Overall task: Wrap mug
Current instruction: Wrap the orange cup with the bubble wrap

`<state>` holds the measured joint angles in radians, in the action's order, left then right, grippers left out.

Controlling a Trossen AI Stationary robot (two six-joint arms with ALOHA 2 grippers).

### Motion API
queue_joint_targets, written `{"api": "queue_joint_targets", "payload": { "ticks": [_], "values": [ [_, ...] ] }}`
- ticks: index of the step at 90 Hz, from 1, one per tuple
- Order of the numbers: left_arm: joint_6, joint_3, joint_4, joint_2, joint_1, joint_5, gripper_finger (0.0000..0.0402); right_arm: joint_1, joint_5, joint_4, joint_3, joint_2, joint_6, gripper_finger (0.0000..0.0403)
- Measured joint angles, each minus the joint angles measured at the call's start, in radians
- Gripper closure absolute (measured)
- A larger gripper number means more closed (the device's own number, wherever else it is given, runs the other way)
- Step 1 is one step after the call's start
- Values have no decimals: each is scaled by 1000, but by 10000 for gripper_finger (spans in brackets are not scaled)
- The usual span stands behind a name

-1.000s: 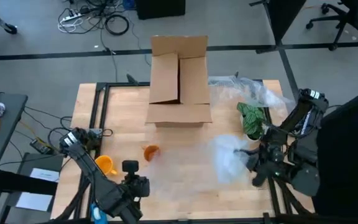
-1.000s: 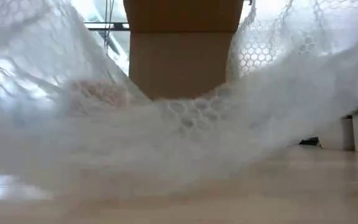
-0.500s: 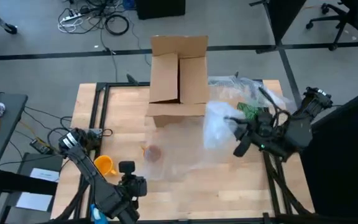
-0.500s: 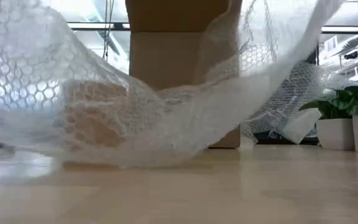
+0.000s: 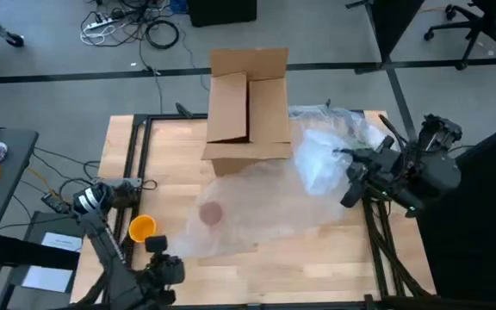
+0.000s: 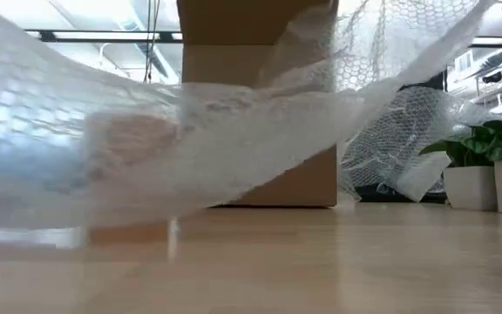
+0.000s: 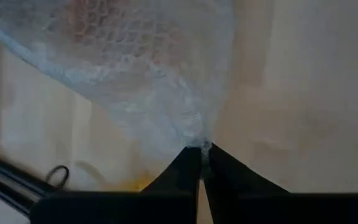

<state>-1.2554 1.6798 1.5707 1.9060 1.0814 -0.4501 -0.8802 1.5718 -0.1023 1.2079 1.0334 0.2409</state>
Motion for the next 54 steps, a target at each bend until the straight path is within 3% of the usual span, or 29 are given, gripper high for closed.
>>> {"api": "queue_joint_targets", "payload": {
  "ticks": [11, 28, 38, 54],
  "values": [
    [-127, 0, 0, 0, 74, 17, 401, -16, -2, 27, -32, 5, -44, 310],
    [-276, 1, 1, -3, 169, 18, 401, -9, -49, 103, -171, 6, -264, 230],
    [-349, 21, -1, -8, 212, 19, 401, 2, -178, 130, -300, 7, -461, 199],
    [-432, 62, 0, -8, 260, 45, 401, 8, -499, 129, -529, 7, -885, 188]
  ]
}}
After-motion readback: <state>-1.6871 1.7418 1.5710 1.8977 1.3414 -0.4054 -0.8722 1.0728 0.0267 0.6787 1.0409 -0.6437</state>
